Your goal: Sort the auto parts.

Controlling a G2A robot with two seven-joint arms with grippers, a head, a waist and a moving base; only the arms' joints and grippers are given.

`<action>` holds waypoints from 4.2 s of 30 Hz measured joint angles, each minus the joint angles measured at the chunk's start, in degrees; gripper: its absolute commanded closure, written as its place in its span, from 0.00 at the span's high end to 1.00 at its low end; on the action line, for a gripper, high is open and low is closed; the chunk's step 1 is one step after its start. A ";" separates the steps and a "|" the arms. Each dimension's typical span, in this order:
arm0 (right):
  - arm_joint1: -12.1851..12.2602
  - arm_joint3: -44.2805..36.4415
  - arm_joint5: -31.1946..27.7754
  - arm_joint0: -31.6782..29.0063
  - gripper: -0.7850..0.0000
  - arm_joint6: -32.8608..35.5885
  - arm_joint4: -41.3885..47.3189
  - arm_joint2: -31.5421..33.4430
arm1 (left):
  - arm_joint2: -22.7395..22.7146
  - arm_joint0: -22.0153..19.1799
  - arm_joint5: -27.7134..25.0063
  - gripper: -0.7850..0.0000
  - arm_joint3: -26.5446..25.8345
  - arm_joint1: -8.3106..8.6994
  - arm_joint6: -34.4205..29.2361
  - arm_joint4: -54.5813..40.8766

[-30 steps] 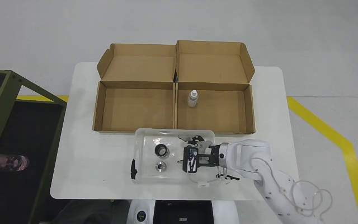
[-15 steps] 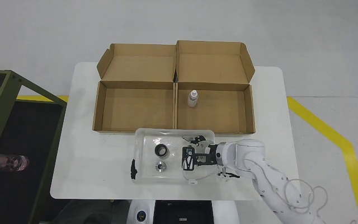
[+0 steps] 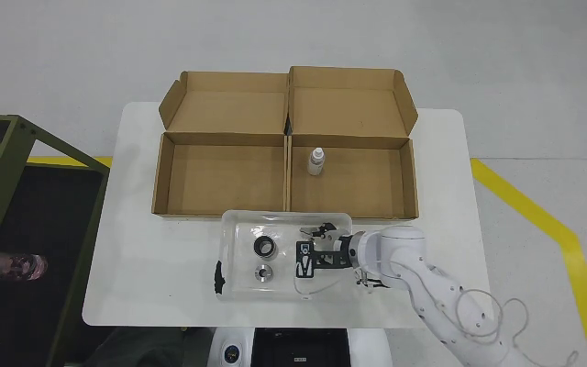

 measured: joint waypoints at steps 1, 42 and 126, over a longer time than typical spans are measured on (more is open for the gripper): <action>0.01 0.07 -0.09 0.08 0.47 0.09 0.00 -0.05 | 0.00 0.00 0.00 1.00 0.00 0.00 0.00 0.00; 0.81 -4.40 0.19 -1.47 0.00 -10.37 7.56 2.09 | 0.00 0.00 0.00 1.00 0.00 0.00 0.00 0.00; -0.39 25.82 6.87 18.92 0.05 -7.04 15.17 2.78 | 0.00 0.00 0.00 1.00 0.00 0.00 0.00 0.00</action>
